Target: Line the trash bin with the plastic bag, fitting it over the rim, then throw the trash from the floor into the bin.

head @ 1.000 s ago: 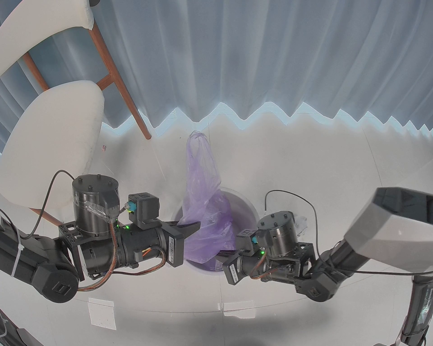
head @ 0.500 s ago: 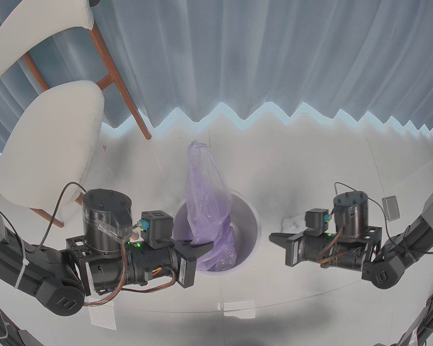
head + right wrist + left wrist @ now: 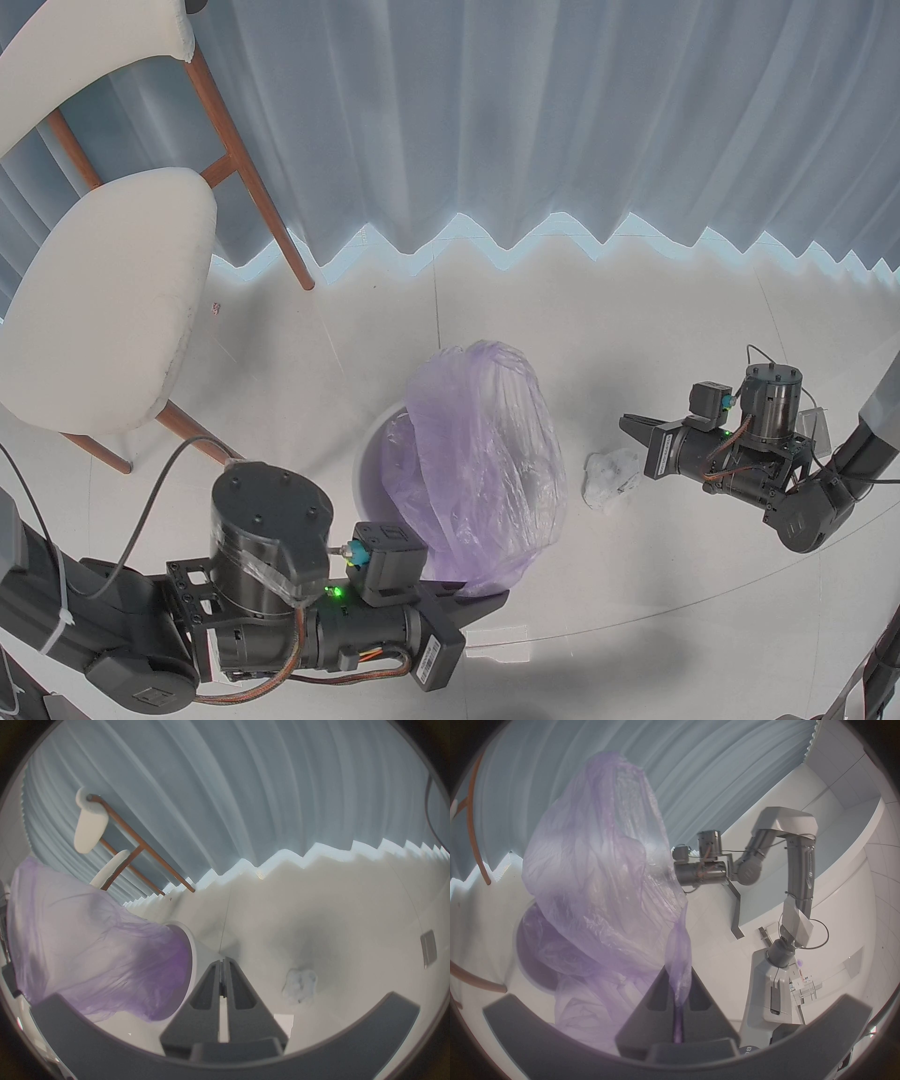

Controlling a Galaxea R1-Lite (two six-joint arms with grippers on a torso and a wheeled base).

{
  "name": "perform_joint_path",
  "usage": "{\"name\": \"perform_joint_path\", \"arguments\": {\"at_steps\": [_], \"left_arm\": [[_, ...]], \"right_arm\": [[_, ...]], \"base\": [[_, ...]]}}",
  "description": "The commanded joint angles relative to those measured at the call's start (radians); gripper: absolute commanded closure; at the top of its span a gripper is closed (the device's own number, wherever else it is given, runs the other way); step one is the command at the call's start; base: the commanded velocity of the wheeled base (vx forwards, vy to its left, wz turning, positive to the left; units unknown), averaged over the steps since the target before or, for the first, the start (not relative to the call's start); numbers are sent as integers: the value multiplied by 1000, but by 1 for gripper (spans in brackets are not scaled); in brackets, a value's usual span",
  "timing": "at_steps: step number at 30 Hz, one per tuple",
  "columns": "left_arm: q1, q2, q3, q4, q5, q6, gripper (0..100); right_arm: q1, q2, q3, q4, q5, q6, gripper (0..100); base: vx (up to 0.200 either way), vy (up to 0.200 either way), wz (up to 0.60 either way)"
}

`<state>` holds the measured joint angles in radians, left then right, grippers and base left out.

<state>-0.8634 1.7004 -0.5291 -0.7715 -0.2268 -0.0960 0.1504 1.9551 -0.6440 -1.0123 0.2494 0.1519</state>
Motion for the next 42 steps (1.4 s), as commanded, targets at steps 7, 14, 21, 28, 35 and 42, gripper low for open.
{"name": "perform_joint_path", "arguments": {"at_steps": [7, 14, 21, 28, 35, 42], "left_arm": [[4, -8, 41, 0, 0, -1, 100], [24, -4, 38, -2, -2, -1, 100], [40, -4, 37, -3, -2, -1, 100], [49, -5, 34, -3, -2, -1, 100], [70, -15, 38, -3, -2, -1, 100], [81, -15, 38, -3, -2, -1, 100]], "right_arm": [[5, 174, -264, -86, 105, -63, 100], [46, 234, -470, -129, 235, -66, 100], [84, 331, -519, -292, 344, -152, 100], [132, 403, -465, -414, 426, -222, 100], [173, 410, -401, -440, 475, -321, 100], [218, 400, -264, -474, 476, -347, 100]], "base": [[0, 0, 0], [0, 0, 0], [0, 0, 0], [0, 0, 0], [0, 0, 0], [0, 0, 0]]}}
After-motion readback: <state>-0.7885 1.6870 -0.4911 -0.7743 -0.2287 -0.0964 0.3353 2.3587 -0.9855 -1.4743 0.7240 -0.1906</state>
